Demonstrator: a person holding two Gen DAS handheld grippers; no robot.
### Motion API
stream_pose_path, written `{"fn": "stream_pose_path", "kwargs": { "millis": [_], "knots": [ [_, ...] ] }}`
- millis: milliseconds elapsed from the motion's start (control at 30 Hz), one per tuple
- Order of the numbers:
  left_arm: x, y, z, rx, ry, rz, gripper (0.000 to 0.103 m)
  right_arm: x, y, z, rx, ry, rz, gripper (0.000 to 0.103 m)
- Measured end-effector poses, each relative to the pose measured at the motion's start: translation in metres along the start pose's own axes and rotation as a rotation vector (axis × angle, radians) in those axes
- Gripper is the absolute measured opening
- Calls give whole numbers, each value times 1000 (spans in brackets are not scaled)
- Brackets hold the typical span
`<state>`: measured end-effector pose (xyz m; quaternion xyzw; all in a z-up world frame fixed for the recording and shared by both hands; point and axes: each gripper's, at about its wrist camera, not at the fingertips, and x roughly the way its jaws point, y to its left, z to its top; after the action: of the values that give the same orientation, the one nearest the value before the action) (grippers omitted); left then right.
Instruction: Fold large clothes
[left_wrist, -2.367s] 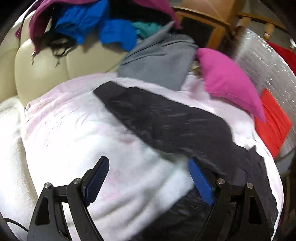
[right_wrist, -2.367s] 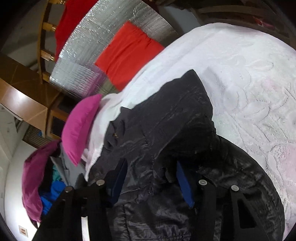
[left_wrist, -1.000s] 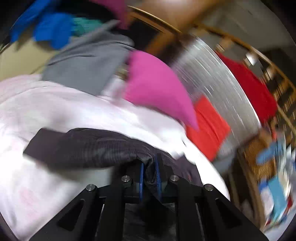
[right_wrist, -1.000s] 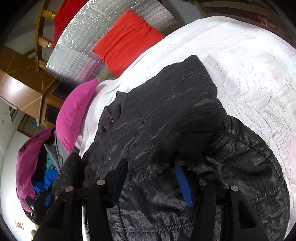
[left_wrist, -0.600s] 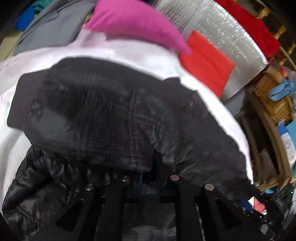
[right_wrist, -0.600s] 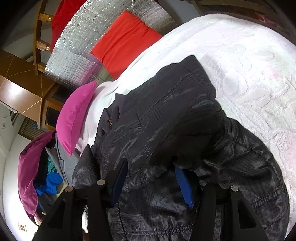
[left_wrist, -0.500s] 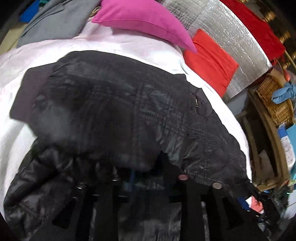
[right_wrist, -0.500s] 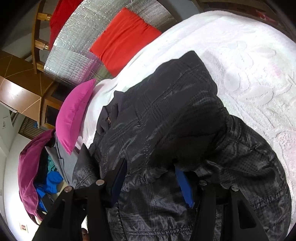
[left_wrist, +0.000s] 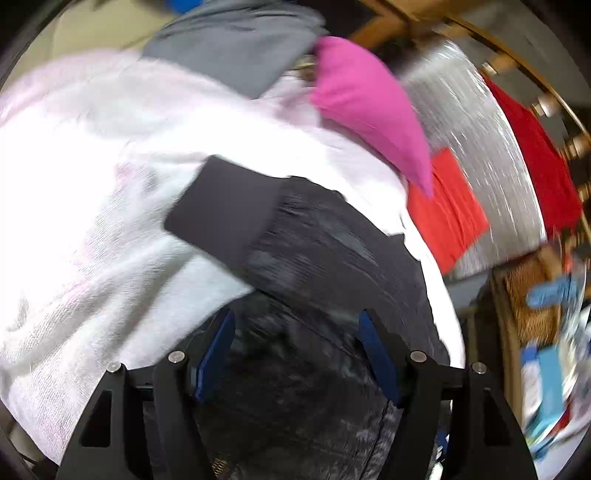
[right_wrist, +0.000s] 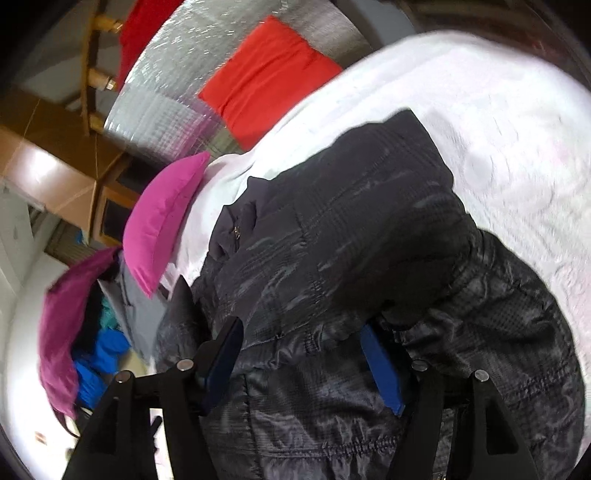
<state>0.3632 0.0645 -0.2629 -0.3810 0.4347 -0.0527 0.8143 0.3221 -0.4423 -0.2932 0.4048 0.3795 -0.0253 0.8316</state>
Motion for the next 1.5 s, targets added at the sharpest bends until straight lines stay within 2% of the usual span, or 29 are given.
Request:
{"fn": "stream_pose_path", "kwargs": {
  "millis": [133,433,500,567,667,767,833,933,1000,1100,1200,1300,1400,1500],
  "knots": [
    [12,20,11,-102,28,-25,70,4,2,-1,-9,0,-13,69],
    [52,40,33,-248,57,-95,69,19,1,-4,11,36,-7,69],
    [60,41,35,-268,54,-108,60,21,1,-4,10,38,-8,69],
    [61,36,37,-244,42,-86,47,21,0,-3,11,38,-9,69],
    [56,22,40,-164,-9,-46,32,18,-2,-1,14,26,-18,69],
    [46,-7,41,-40,-77,-41,27,13,-7,1,27,13,-19,69],
    [32,-37,34,77,-137,-43,26,9,-10,4,36,5,-20,69],
    [15,-92,11,309,-217,-65,26,6,-14,6,41,0,-19,69],
    [10,-127,-12,453,-231,-104,26,5,-16,7,50,1,-16,69],
    [21,-173,-53,634,-180,-150,25,4,-21,9,72,2,-4,69],
    [46,-200,-86,736,-82,-179,26,1,-27,11,96,1,10,69],
    [79,-211,-107,790,6,-145,27,-1,-31,12,105,1,14,69],
    [113,-209,-112,794,141,-114,33,-3,-36,13,117,6,21,69],
    [121,-200,-115,786,199,-97,49,-4,-43,14,145,13,38,69]
  ]
}}
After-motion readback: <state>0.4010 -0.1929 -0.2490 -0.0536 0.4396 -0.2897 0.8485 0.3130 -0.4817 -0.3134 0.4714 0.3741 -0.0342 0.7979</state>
